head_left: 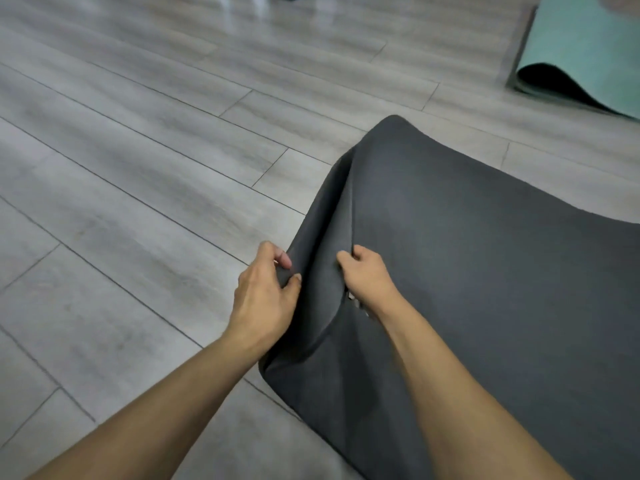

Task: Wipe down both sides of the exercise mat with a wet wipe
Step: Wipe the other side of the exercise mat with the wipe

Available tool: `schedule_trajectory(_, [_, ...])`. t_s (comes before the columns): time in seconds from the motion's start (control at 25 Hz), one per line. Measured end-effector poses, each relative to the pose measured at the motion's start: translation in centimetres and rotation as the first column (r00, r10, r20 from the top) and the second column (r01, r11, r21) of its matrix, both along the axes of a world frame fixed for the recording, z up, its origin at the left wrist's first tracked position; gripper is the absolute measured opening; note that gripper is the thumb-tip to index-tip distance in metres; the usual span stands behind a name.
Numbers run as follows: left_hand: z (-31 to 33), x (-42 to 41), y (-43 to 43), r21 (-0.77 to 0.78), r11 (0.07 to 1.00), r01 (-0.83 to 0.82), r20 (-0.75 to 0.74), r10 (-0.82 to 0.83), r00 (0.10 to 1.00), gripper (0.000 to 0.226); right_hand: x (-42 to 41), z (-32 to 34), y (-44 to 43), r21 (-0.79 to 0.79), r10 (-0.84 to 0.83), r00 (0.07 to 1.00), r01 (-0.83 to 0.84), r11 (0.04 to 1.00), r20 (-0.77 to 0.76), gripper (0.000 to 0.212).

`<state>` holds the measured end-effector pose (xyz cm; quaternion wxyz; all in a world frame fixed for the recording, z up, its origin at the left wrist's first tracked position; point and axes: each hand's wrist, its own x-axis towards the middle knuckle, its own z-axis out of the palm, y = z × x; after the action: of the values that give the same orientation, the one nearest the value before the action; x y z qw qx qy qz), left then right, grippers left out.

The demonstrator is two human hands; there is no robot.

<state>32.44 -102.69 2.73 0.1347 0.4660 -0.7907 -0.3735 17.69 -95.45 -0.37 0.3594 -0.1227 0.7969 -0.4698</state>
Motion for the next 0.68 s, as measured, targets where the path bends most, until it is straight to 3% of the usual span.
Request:
schedule_trajectory(0.12, [6.0, -2.0, 3.4, 0.147, 0.985, 0.092, 0.202, -0.121, 0.972, 0.05, -0.4, 5.8, 2.3, -0.037, 0.007, 1.0, -0.006, 0.999, 0.024, 0.036])
schedule_trajectory(0.2, [9.2, -3.6, 3.4, 0.187, 0.974, 0.125, 0.304, -0.179, 0.936, 0.039, -0.2, 8.7, 3.1, 0.032, 0.036, 0.999, -0.035, 0.999, -0.008, 0.037])
schedule_trajectory(0.32, [13.1, -4.8, 3.6, 0.295, 0.946, 0.132, 0.277, -0.217, 0.936, 0.018, -0.2, 12.5, 5.0, 0.126, -0.028, 1.0, 0.029, 0.992, -0.007, 0.031])
schedule_trajectory(0.48, [17.3, -6.3, 4.5, 0.336, 0.918, 0.21, 0.21, -0.29, 0.934, 0.031, 0.0, 18.3, 6.5, 0.206, -0.078, 0.996, 0.083, 0.975, -0.03, 0.023])
schedule_trajectory(0.56, [18.9, -6.6, 4.1, 0.341, 0.91, 0.237, 0.219, -0.322, 0.921, 0.018, 0.3, 20.3, 6.8, 0.202, -0.096, 0.995, 0.094, 0.975, 0.005, 0.016])
schedule_trajectory(0.68, [20.7, -6.1, 2.5, 0.322, 0.913, 0.251, 0.245, -0.336, 0.91, 0.025, 1.0, 21.7, 6.4, 0.128, -0.082, 0.994, 0.073, 0.989, 0.066, 0.036])
